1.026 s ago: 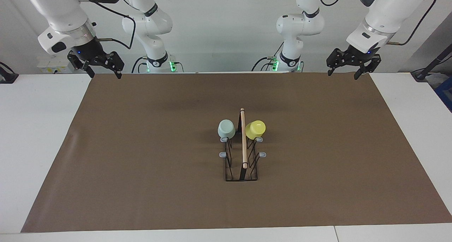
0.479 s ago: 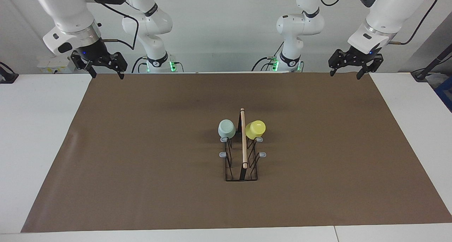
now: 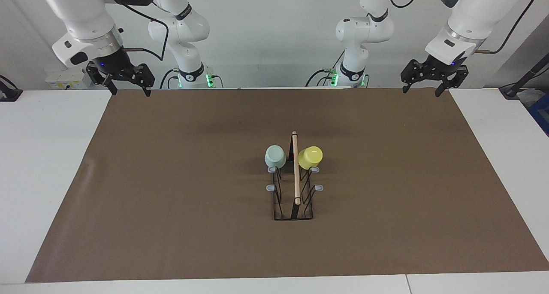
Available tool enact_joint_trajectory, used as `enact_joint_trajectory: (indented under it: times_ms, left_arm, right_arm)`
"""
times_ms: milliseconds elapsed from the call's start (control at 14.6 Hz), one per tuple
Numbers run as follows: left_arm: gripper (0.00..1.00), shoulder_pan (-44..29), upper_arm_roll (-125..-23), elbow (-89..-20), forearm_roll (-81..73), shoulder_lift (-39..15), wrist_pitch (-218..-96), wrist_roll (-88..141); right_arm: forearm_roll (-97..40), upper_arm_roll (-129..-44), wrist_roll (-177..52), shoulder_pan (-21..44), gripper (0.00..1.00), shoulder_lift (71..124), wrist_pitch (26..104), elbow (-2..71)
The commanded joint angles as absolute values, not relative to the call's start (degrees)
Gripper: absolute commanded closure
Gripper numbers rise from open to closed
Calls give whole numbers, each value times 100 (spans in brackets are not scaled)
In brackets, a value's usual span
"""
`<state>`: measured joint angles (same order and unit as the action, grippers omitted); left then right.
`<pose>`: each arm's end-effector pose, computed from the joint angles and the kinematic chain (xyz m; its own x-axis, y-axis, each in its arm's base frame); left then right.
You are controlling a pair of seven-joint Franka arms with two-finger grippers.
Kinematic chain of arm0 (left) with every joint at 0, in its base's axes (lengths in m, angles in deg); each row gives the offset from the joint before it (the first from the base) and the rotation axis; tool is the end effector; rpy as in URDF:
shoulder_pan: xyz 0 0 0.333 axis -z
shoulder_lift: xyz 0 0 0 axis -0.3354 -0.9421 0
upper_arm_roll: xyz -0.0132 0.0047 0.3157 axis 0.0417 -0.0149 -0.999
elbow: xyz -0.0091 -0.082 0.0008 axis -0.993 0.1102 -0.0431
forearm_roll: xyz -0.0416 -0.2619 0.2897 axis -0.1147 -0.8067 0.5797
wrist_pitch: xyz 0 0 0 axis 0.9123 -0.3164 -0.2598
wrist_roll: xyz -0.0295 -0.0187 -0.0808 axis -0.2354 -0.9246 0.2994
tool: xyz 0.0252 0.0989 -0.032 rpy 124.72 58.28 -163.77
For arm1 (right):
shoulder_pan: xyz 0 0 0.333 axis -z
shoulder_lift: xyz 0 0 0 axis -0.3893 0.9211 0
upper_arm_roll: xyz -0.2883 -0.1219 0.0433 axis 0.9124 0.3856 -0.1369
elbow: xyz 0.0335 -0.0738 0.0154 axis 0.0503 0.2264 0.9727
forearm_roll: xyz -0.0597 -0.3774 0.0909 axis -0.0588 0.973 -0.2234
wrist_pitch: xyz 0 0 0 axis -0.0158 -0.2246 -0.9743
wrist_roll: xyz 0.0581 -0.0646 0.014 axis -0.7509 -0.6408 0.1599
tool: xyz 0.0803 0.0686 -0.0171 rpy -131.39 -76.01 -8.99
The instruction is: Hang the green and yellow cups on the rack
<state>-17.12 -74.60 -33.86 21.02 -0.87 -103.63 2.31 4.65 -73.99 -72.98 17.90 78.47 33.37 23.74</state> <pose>0.5343 -0.0447 0.6410 0.9715 -0.2333 -0.0418 -0.2329 -0.9724 0.0161 0.5257 -0.0079 0.6268 0.9962 -0.0540 -0.0686 -0.0511 -0.9977 0.0444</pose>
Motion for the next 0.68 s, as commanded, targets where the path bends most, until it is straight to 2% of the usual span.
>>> enact_joint_trajectory:
  times_ms: [0, 615]
  left_arm:
    - [0, -1670, -7446, -3014, 2083, -333, -10136, 269]
    - [0, -1652, -7473, -3172, 2075, -219, -10241, 287]
  right_arm:
    - [453, -7410, -7263, 1808, 0, 7896, 3338, 2299]
    - [453, -7410, -7298, 1799, 0, 7888, 3400, 2308]
